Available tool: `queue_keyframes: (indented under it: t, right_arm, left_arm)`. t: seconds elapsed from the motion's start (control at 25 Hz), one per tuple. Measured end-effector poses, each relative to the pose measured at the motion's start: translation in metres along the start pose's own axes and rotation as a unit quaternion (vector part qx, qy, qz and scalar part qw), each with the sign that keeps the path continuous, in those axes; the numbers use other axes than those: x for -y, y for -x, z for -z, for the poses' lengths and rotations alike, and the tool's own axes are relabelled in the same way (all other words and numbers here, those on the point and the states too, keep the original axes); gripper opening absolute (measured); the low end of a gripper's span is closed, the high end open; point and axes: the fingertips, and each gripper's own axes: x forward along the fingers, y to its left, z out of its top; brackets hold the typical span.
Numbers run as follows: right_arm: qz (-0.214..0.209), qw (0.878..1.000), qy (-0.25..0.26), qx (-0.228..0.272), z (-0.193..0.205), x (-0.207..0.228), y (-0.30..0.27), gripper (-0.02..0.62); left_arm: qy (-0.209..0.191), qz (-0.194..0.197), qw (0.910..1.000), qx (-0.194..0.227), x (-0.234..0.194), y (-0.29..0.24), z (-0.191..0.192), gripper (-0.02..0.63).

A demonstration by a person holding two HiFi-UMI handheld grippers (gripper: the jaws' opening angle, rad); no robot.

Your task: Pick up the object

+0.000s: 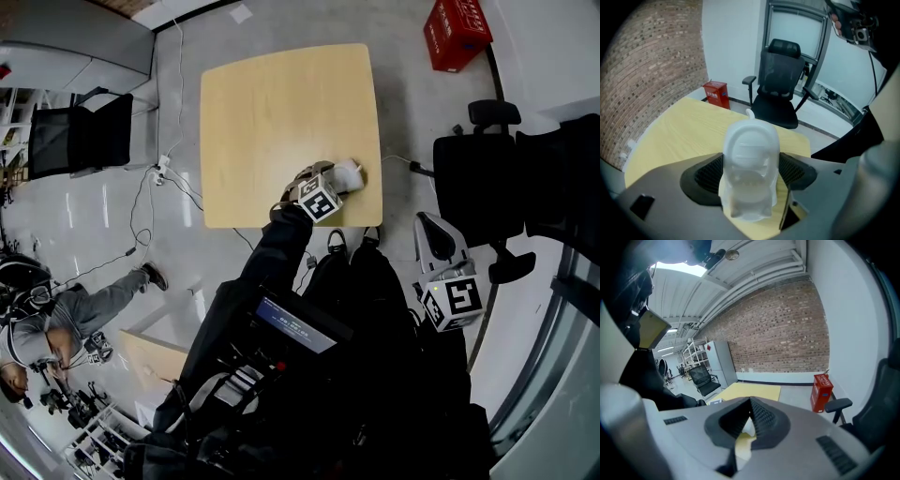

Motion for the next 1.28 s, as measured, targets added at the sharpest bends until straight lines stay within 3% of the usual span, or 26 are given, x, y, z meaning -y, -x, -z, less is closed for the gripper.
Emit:
queue_keyframes:
  t: [0.2, 0.32, 0.44, 0.64, 1.04, 1.28]
  right_arm:
    - [-0.01, 1.0, 0.007, 0.008, -0.003, -0.007, 0.001, 0.005]
    - [-0.018, 1.0, 0.012, 0.018, -0.01, -0.012, 0.002, 0.005]
    - [-0.026, 0.999, 0.019, 0.034, -0.021, -0.019, 0.004, 0.005]
    - [-0.044, 0.996, 0.034, 0.069, -0.049, -0.035, 0.001, 0.005]
    - [-0.102, 0.984, 0.065, 0.132, -0.104, -0.081, -0.012, 0.005]
    - [-0.1, 0.975, 0.081, 0.182, -0.141, -0.089, -0.007, 0.005]
  left_arm:
    - [0.07, -0.03, 0.9942, 0.076, -0.009, 0.03, -0.017, 0.368]
    - [0.115, -0.06, 0.9816, 0.14, -0.02, 0.064, -0.035, 0.369]
    - [0.165, -0.098, 0.9565, 0.22, -0.033, 0.113, -0.057, 0.368]
    - [0.22, -0.156, 0.8988, 0.345, -0.051, 0.207, -0.088, 0.368]
    - [0.226, -0.271, 0.8271, 0.437, -0.063, 0.361, -0.103, 0.368]
    - [0.226, -0.326, 0.7835, 0.479, -0.055, 0.433, -0.109, 0.368]
